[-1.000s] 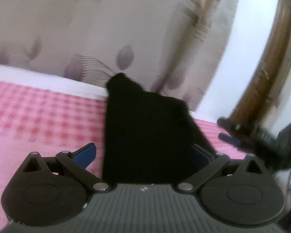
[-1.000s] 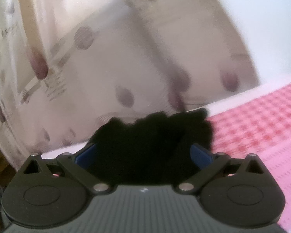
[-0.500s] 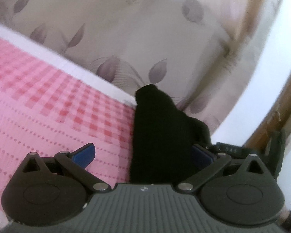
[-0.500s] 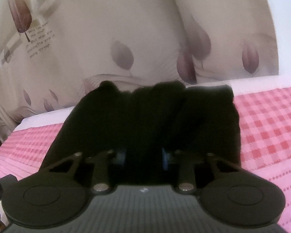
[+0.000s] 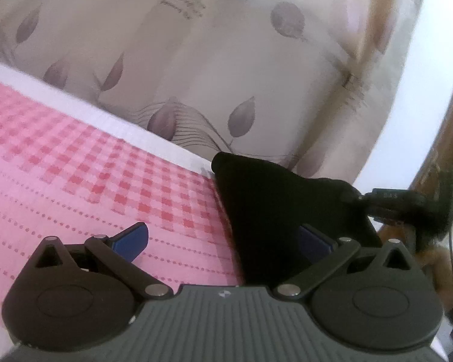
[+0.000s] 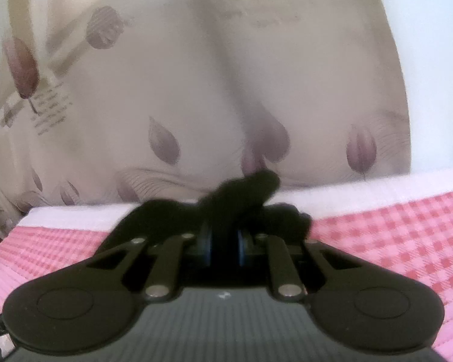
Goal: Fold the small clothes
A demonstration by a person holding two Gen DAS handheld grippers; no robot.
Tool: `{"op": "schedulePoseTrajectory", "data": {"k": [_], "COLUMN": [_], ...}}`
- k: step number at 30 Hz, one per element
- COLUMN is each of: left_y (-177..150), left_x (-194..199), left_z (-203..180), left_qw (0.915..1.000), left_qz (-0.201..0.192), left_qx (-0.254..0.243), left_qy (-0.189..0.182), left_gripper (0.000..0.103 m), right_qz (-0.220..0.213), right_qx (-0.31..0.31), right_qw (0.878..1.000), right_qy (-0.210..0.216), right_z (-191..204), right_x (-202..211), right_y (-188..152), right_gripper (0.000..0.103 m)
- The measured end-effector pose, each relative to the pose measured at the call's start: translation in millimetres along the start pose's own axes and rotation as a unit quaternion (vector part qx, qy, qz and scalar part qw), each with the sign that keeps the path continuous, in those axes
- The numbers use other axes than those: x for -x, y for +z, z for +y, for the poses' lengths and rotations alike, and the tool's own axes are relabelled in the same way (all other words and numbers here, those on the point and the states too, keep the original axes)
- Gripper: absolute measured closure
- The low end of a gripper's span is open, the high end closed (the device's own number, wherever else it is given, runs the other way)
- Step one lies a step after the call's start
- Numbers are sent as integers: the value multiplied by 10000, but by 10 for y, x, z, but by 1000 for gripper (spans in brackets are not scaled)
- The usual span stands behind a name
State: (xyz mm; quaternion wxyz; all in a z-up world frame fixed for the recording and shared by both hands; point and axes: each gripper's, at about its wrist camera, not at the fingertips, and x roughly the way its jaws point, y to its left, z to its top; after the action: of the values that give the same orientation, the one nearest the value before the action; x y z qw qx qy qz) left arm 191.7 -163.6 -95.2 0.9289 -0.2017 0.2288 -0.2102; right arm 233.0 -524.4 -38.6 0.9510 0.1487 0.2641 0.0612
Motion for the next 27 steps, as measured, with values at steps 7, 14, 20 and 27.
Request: {"op": "schedulePoseTrajectory", "data": {"k": [7, 14, 20, 27], "left_y": [0, 1, 41, 112], "left_x": [-29, -13, -22, -461], "left_z": [1, 4, -346, -736], "left_qw": [10000, 9999, 9941, 9926], "left_qz": [52, 82, 391, 648], "left_qx": [25, -21, -565, -615], "left_qy": [52, -63, -838, -827], "left_gripper": [0, 0, 0, 9], "right_qz": [157, -544, -263, 53], "right_qx": [-364, -2083, -1363, -1747], "right_qw": [9992, 9702, 9858, 9785], "right_qy": [-24, 1109, 949, 1097], "right_z": [-298, -682, -345, -133], "right_x": [-253, 339, 889, 728], "right_y": [-308, -647, -1151, -1247], "right_gripper": [85, 55, 71, 93]}}
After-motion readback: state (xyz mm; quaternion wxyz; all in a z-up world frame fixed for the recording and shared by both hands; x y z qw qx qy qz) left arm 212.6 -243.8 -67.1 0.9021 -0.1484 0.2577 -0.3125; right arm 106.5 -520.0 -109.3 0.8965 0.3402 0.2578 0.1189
